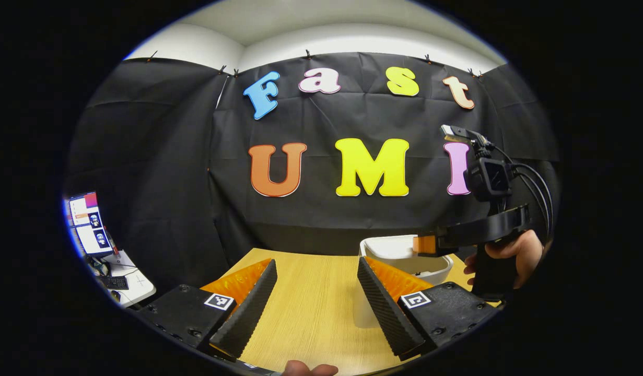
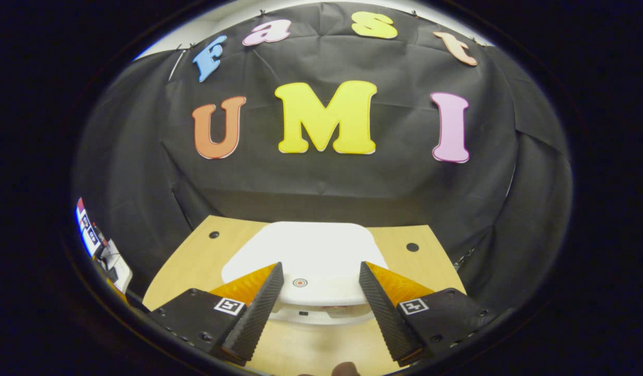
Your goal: Press the lid of the desktop garbage bin to open it, pick up the crumpled paper on the desktop and throw it into the bin, then pick up the pop can on the desktop and drop it into the bin, and finally close the garbage bin lid.
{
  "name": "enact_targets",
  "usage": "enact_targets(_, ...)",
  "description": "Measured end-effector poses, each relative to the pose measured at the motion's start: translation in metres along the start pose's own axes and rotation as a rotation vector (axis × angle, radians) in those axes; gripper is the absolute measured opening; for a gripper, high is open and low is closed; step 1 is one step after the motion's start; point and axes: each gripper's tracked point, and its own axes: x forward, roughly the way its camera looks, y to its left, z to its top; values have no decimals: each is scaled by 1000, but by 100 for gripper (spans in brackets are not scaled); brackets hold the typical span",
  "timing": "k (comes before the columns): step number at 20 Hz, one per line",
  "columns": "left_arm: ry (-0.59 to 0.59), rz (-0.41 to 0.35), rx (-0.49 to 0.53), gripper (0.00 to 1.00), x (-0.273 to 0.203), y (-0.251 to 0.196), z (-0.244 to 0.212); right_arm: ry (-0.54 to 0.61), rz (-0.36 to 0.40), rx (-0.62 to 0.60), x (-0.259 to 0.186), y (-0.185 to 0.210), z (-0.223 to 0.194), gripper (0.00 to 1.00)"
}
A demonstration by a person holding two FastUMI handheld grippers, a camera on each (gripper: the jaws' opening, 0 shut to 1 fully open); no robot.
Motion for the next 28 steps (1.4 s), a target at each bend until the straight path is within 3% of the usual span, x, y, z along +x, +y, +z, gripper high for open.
enact_targets(14, 4, 26, -9, 100, -4, 10, -4, 63, 6, -21, 9, 2, -38, 94)
enact_targets(22, 13, 8, -8, 100, -1, -3, -7, 39, 20, -27, 9, 1, -40, 95)
enact_targets(28, 27, -17, -3, 100, 3, -16, -12, -47, 21, -61, 10, 2, -48, 97)
